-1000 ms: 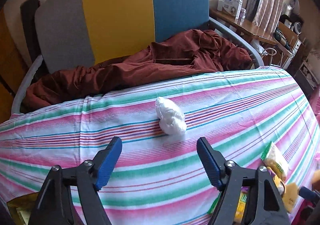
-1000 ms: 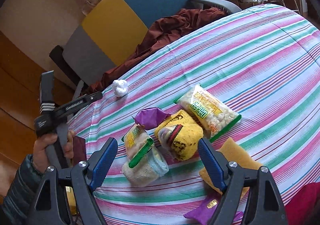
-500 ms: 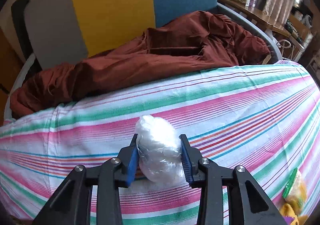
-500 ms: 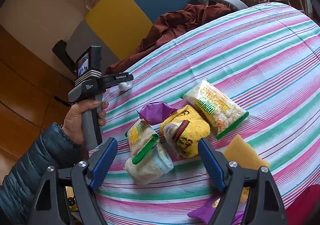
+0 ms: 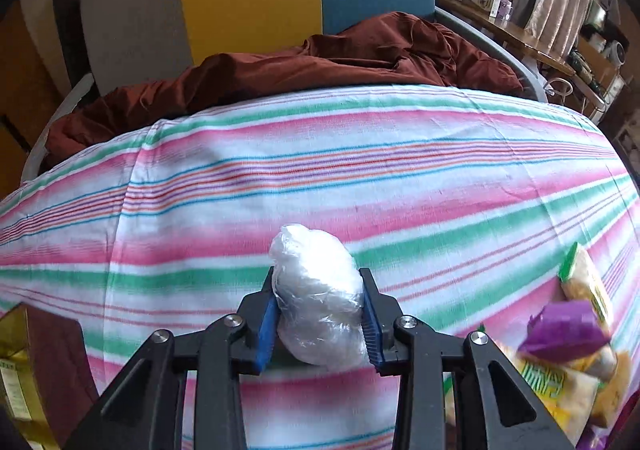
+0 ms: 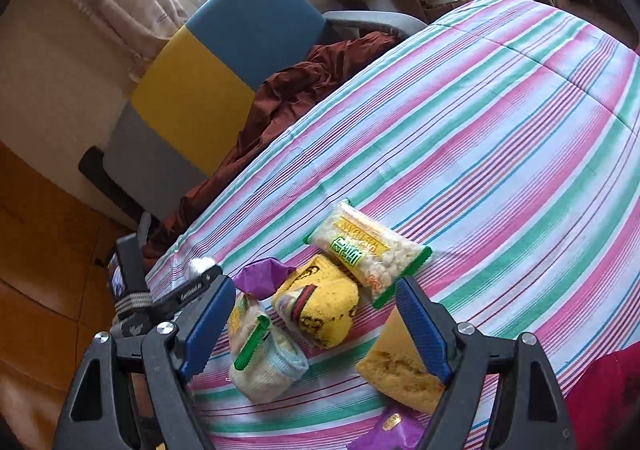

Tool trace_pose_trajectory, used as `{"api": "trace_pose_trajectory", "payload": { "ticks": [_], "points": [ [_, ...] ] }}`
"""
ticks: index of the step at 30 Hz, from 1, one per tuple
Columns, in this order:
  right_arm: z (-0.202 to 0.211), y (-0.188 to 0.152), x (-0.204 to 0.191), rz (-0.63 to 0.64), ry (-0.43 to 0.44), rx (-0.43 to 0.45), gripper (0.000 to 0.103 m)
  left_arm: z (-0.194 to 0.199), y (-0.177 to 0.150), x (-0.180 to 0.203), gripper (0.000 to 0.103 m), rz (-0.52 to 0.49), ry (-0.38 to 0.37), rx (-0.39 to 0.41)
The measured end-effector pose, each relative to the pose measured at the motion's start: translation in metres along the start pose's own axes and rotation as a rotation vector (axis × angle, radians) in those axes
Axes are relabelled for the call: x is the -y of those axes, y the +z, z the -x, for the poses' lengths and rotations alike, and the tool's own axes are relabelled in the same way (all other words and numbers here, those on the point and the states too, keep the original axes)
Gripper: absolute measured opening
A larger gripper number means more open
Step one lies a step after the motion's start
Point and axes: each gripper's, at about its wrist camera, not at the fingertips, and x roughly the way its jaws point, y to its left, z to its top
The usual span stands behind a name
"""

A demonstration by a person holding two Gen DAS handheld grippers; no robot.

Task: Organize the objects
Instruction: 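Grasp the second white plastic bundle with the left tool, then hold the white bundle with the left tool while the right tool approaches a purple packet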

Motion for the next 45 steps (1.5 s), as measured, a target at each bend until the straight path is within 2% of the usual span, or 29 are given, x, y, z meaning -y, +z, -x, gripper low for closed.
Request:
{"api": "trace_pose_trajectory", "payload": {
  "ticks": [10,16,21,26,29,42,45],
  "points": [
    [-0.002,0.002,0.013,-0.061,-0.048,-0.007,0.084,0.052,-0.083,-0.003,0.037,0.062,-0.061,-0.024],
    [-0.006,0.001,0.024,-0.106,-0.115,-0.029,0.084,0.087,-0.146,0.005,0.037,0.015,-0.105,0.041],
    [-0.007,-0.001,0.027,-0.115,-0.155,-0.032,0.084,0.104,-0.182,0.01,0.037,-0.042,-0.124,0.113],
    [-0.006,-0.001,0.029,-0.125,-0.159,-0.021,0.084,0.104,-0.192,0.012,0.037,-0.067,-0.135,0.188],
    [-0.005,-0.001,0.027,-0.119,-0.153,-0.014,0.084,0.103,-0.198,0.015,0.037,-0.103,-0.115,0.233],
    [-0.001,-0.004,0.019,-0.106,-0.142,0.001,0.084,0.101,-0.202,0.01,0.037,-0.099,-0.141,0.277],
    [-0.004,-0.01,0.008,-0.053,-0.161,-0.043,0.079,0.1,-0.202,0.01,0.037,-0.098,-0.144,0.278]
  ]
}}
